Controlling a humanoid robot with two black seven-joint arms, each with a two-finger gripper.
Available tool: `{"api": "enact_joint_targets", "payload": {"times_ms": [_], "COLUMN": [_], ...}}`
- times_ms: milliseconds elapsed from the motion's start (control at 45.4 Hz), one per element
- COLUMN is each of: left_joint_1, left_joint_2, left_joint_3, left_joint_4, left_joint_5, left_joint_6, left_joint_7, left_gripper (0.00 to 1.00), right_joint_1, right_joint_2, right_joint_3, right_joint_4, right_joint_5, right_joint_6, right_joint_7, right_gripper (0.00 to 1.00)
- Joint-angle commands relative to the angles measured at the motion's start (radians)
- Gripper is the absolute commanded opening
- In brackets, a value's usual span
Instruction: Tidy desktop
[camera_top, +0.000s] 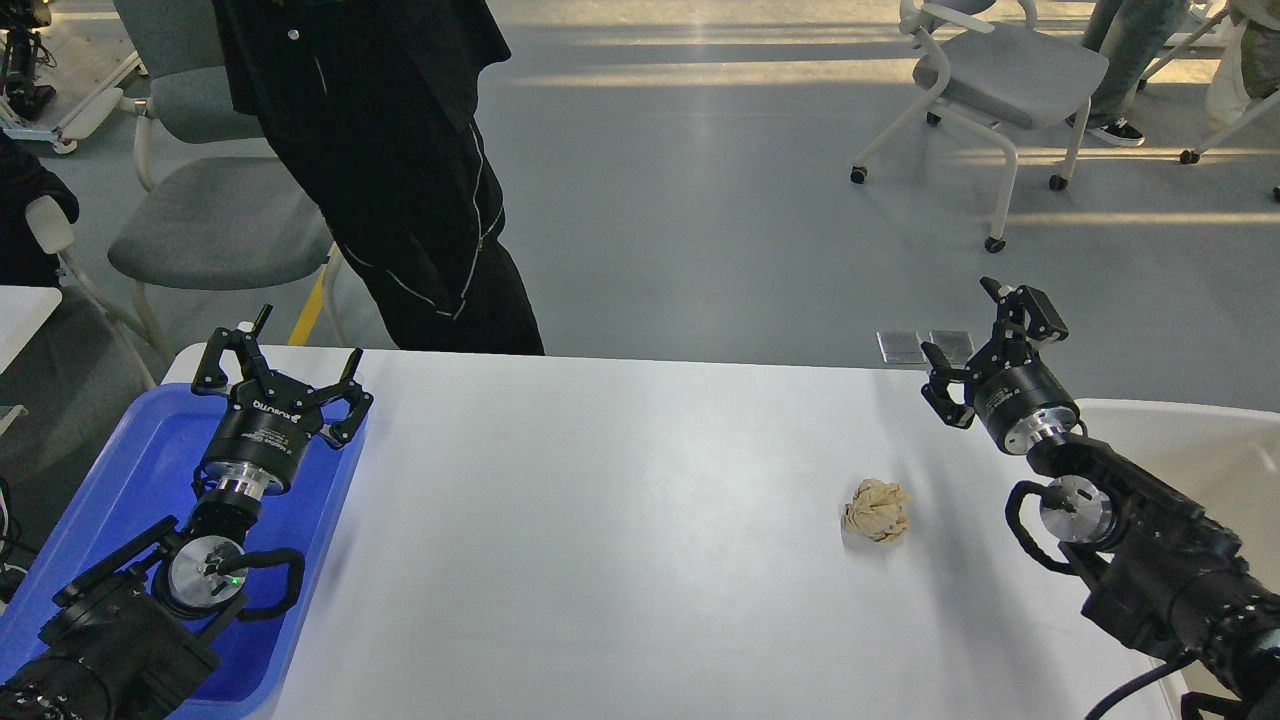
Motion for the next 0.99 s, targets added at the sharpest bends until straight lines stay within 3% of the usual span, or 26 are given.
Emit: {"api": "enact_joint_targets", "payload": {"times_ms": [0,44,110,264,595,705,837,969], "left_joint_1": [0.0,0.0,0.0,0.0,0.0,0.0,0.0,0.0], "left_joint_2": [0.0,0.0,0.0,0.0,0.0,0.0,0.0,0.0], "left_joint_3": [-0.001,0.001,-0.001,-0.001,0.001,-0.001,-0.001,0.001], "left_joint_4": [0.0,0.0,0.0,0.0,0.0,0.0,0.0,0.0], "left_joint_5": [0.0,0.0,0.0,0.0,0.0,0.0,0.0,0.0], "left_joint_6": [0.0,0.0,0.0,0.0,0.001,0.001,0.001,0.001], "left_joint_7": [0.0,0.0,0.0,0.0,0.0,0.0,0.0,0.0], "left_gripper": [1.0,1.0,1.0,1.0,1.0,1.0,1.0,1.0], "right_joint_1": [-0.147,-0.196,-0.237,-0.303,-0.357,-0.355,-0.357,-0.352], "right_joint_2": [-0.249,-0.309,-0.315,-0.231,-0.125,-0.114,-0.114,-0.117], "right_joint_3": [0.048,0.123,0.234,0.335,0.421,0.433,0.43,0.416], "right_joint_4": [0.48,0.654,0.687,0.589,0.363,0.337,0.339,0.337], "right_joint_5": [-0.029,-0.051,-0.127,-0.31,-0.321,-0.319,-0.319,-0.319], "right_joint_6": [0.009,-0.006,-0.035,-0.04,-0.115,-0.146,-0.172,-0.172], "right_joint_7": [0.02,0.023,0.023,0.034,0.045,0.085,0.166,0.174], "right_gripper": [1.0,1.0,1.0,1.0,1.0,1.0,1.0,1.0]}}
